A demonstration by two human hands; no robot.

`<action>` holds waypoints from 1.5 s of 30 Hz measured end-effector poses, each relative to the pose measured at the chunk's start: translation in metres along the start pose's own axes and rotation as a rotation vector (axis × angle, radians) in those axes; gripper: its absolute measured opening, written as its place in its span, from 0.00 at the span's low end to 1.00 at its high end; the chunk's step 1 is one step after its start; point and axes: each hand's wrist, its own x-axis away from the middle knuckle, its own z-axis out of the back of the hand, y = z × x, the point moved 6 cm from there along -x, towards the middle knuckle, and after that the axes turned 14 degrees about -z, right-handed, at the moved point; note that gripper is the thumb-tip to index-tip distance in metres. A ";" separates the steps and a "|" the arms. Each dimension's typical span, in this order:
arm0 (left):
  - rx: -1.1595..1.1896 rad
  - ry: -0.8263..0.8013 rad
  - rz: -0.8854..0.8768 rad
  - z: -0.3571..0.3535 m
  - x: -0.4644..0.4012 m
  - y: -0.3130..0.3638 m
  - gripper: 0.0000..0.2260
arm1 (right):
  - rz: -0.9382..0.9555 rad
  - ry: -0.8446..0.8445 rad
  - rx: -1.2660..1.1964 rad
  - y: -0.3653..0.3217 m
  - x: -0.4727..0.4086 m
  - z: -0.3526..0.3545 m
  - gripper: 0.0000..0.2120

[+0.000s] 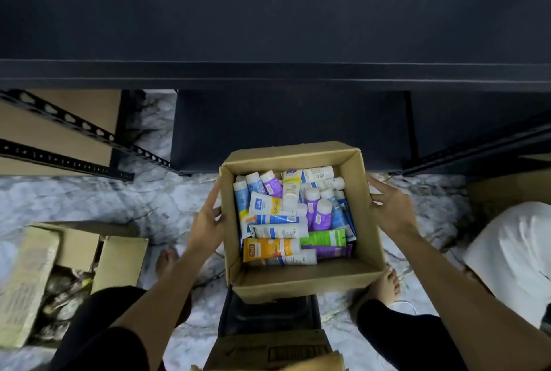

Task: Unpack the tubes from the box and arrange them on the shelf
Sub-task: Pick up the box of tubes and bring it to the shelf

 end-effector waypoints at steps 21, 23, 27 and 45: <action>-0.069 -0.042 -0.037 0.043 -0.011 -0.056 0.40 | 0.045 0.036 -0.012 -0.006 0.013 -0.059 0.32; -0.043 -0.032 -0.041 0.043 -0.012 -0.062 0.41 | 0.051 0.041 -0.009 -0.002 0.010 -0.062 0.32; 0.025 -0.038 -0.067 0.037 -0.013 -0.076 0.39 | 0.105 0.043 -0.017 0.004 0.009 -0.070 0.30; 0.102 -0.034 -0.175 0.021 -0.013 -0.075 0.35 | 0.162 0.044 -0.043 0.012 0.014 -0.080 0.30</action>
